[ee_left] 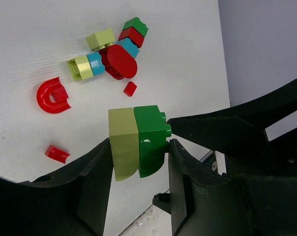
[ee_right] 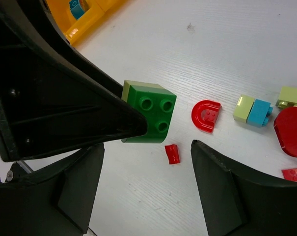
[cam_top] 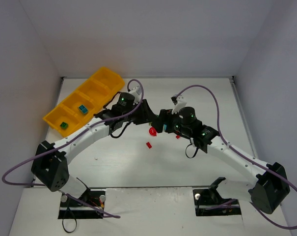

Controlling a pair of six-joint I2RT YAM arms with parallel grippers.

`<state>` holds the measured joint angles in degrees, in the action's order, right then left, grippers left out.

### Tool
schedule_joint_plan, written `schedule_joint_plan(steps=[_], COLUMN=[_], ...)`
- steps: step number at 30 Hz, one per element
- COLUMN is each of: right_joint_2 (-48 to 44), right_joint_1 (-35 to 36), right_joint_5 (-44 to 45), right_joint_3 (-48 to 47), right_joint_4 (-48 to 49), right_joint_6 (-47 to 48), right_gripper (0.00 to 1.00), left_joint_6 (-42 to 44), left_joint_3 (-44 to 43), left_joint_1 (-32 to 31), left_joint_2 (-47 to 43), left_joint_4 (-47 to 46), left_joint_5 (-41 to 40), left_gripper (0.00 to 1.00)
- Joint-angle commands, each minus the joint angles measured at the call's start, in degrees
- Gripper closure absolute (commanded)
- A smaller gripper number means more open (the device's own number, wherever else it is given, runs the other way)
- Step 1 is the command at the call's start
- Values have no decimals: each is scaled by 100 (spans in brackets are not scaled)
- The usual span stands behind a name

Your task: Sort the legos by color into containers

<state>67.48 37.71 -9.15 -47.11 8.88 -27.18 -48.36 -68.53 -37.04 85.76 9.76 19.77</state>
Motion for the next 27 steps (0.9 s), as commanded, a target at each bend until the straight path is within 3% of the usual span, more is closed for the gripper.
schedule_joint_plan(steps=[1,27], right_joint_2=[-42,-95], right_joint_1=[26,34], right_joint_5=[203,36], right_joint_3=[-299,-254], right_joint_4=[518,948], right_joint_6=[-86,-156], right_gripper=[32,57], left_joint_6=[-139,-130], left_joint_3=[-55,358], left_joint_1=[12,12], left_joint_2=[-436,-630], left_joint_4=[-624,-1222], left_joint_5=[176,414], left_gripper=[76,76])
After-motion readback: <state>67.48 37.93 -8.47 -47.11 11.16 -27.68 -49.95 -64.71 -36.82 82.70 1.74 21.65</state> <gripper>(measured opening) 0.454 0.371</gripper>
